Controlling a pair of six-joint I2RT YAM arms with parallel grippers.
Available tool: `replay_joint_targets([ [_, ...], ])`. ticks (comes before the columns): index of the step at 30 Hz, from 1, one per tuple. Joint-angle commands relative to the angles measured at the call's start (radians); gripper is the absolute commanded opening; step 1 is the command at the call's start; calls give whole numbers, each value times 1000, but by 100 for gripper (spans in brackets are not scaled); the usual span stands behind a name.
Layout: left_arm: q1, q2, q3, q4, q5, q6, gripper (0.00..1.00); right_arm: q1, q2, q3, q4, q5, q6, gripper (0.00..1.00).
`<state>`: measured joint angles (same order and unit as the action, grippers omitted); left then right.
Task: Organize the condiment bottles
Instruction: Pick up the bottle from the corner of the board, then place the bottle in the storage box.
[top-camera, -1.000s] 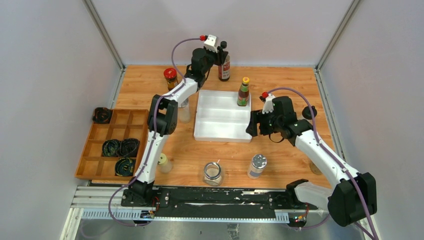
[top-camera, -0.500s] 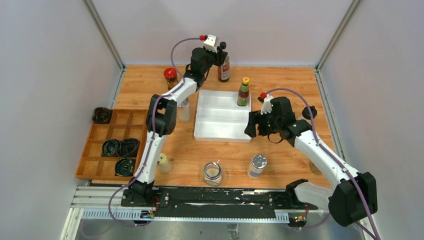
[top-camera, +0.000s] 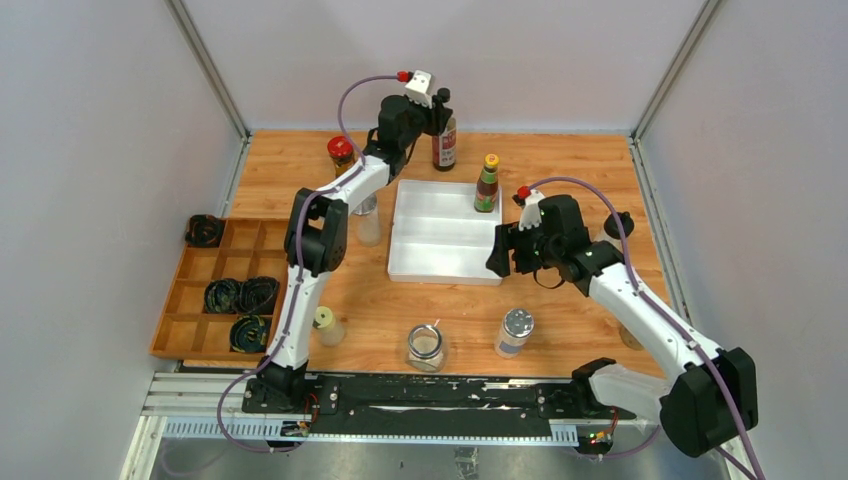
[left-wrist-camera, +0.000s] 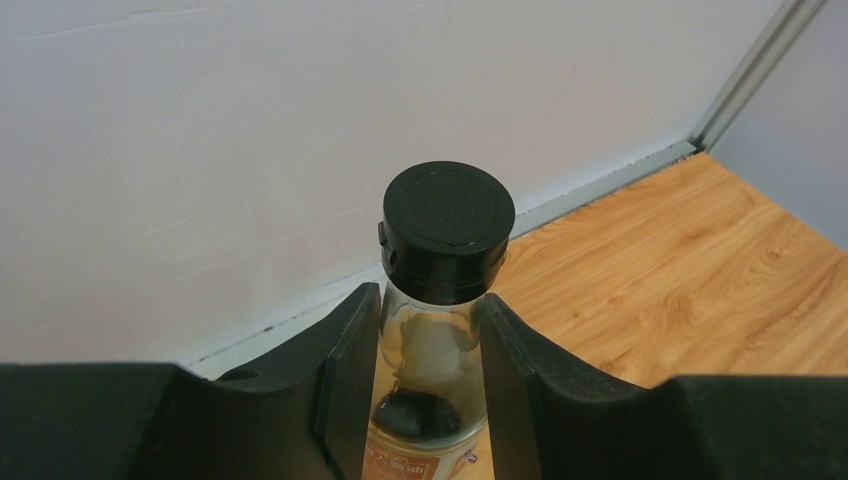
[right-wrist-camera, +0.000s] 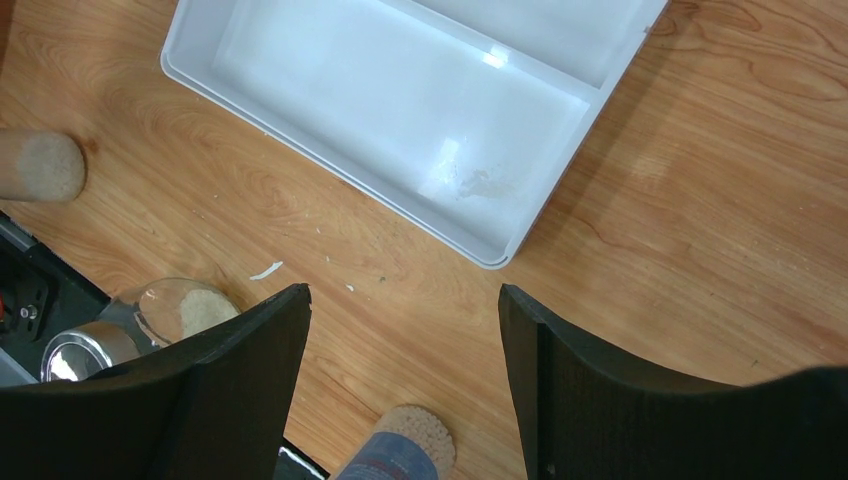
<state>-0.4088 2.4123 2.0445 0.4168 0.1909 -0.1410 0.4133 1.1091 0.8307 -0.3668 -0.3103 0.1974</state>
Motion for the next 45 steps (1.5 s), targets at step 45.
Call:
replay_joint_targets([
  [45, -8, -405, -262, 21, 76, 45, 41, 94, -160, -2, -80, 53, 62, 74],
])
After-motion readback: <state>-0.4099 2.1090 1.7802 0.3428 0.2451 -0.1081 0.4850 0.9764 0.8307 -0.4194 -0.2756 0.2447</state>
